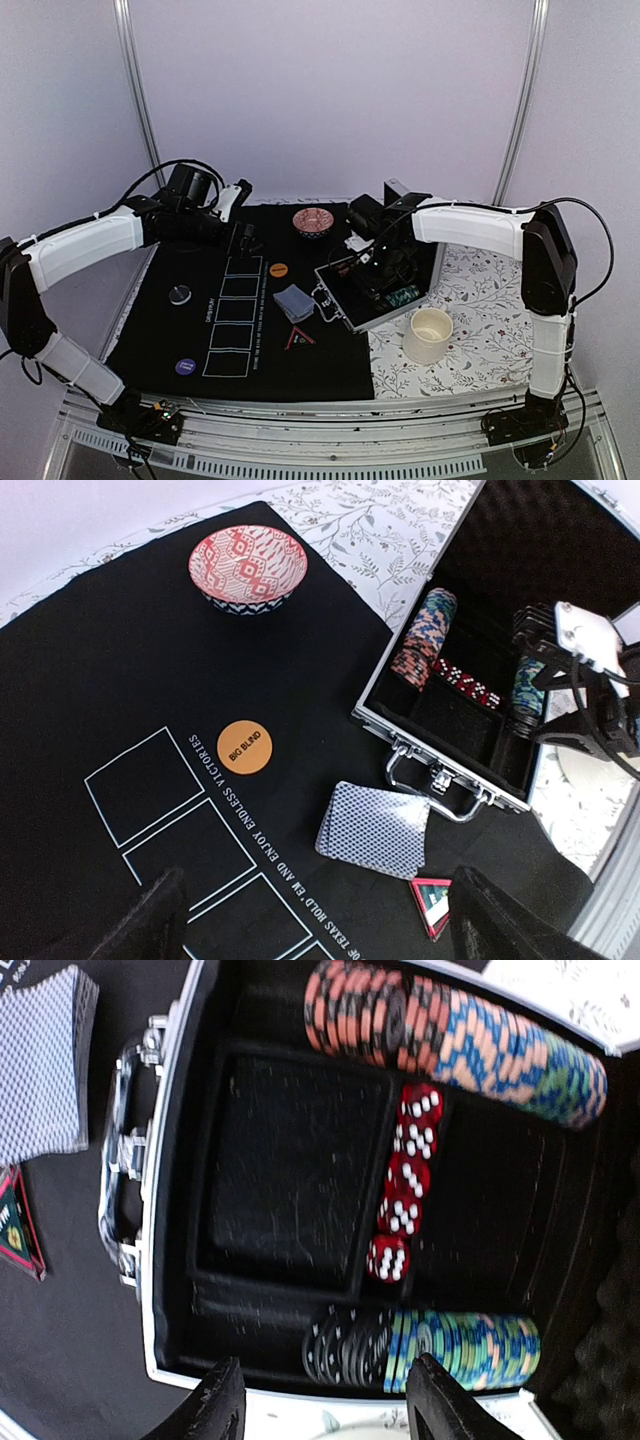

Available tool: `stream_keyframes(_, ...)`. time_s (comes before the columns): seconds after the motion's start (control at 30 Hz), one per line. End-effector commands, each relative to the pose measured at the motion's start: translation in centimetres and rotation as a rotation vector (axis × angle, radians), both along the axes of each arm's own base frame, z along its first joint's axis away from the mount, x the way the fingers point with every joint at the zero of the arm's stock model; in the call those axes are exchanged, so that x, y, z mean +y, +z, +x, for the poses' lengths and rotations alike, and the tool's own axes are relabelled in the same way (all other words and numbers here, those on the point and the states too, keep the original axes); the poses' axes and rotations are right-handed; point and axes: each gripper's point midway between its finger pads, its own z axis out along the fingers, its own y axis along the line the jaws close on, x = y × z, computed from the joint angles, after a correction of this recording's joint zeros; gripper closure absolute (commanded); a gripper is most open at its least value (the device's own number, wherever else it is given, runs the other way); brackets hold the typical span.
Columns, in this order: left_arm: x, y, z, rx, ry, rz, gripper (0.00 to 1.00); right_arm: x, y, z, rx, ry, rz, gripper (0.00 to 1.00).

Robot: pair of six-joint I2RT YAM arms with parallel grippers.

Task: Distribute texas hold em gaming equipment
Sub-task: Pick up the pile of poker chips from the chip case.

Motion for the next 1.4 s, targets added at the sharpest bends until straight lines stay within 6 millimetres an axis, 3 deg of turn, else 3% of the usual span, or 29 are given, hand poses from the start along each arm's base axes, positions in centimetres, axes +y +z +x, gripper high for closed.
stream_keyframes(0.0,0.5,-0.8,0.3,0.003,0.004,0.019,0.08,0.7,-0.6,1.1,-0.016,0.006,-0.015,0.43)
stream_keyframes(0.3,0.3,-0.9,0.2,0.009,-0.004,0.013,0.08,-0.7,-2.6,-1.8,0.078,-0.007,-0.024,0.49)
stream_keyframes(0.53,0.2,-1.2,0.1,0.017,-0.009,0.016,0.08,-1.8,-3.6,-1.1,0.060,-0.013,-0.092,0.49)
stream_keyframes(1.1,0.0,-1.4,0.0,0.028,-0.023,0.009,0.08,-3.8,-6.0,-1.7,0.094,-0.029,-0.171,0.48)
stream_keyframes(1.37,-0.1,-1.6,-0.1,0.034,-0.026,0.009,0.08,-3.4,-6.5,-0.4,0.059,-0.032,-0.158,0.61)
